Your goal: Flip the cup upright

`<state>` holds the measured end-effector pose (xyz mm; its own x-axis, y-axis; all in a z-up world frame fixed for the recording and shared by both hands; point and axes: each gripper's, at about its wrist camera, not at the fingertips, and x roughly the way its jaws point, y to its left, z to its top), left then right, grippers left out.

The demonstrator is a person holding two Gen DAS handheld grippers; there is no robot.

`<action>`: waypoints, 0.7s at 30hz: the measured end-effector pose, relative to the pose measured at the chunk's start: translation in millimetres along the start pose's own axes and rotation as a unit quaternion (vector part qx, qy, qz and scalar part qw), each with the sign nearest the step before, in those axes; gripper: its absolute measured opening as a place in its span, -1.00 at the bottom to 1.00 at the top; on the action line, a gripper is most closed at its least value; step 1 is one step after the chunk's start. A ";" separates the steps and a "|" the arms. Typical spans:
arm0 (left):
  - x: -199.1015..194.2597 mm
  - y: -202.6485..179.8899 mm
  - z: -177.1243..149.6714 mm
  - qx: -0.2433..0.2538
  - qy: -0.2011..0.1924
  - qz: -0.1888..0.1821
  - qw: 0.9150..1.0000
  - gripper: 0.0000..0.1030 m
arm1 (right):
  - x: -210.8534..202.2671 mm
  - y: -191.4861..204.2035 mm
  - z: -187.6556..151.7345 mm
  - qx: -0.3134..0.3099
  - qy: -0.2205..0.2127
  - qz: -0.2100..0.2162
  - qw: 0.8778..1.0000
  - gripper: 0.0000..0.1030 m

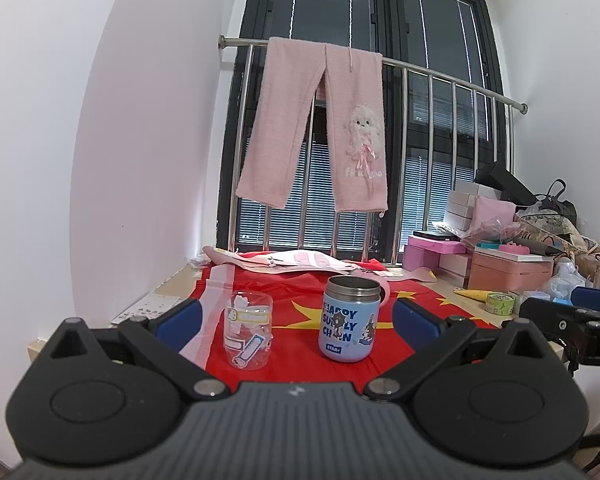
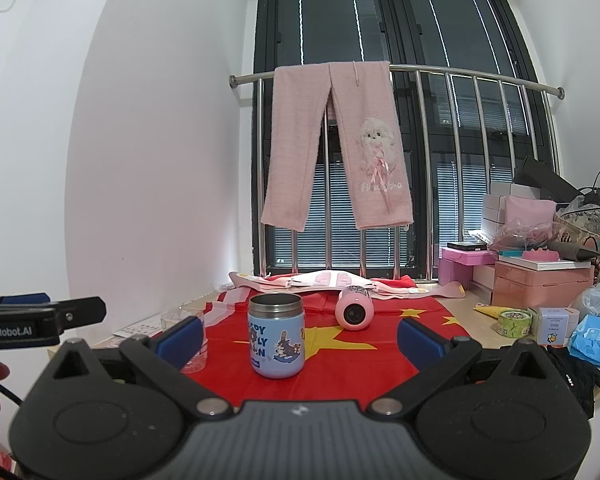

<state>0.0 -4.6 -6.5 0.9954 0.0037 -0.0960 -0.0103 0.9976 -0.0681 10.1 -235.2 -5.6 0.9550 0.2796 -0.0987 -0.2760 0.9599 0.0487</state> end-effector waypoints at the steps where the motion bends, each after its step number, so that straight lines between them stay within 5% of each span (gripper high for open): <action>1: -0.1 -0.1 0.1 0.000 0.000 0.001 1.000 1.00 | 0.0 0.0 0.1 0.000 0.000 0.000 1.000 1.00; 21: 1.1 -0.7 0.4 0.002 0.000 -0.001 1.000 1.00 | 0.5 -0.1 0.4 0.000 -0.001 0.001 1.000 1.00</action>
<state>1.1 -5.2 -6.2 0.9954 0.0022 -0.0962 -0.0084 0.9978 -0.0650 10.7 -235.1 -5.3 0.9548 0.2807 -0.0976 -0.2770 0.9596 0.0497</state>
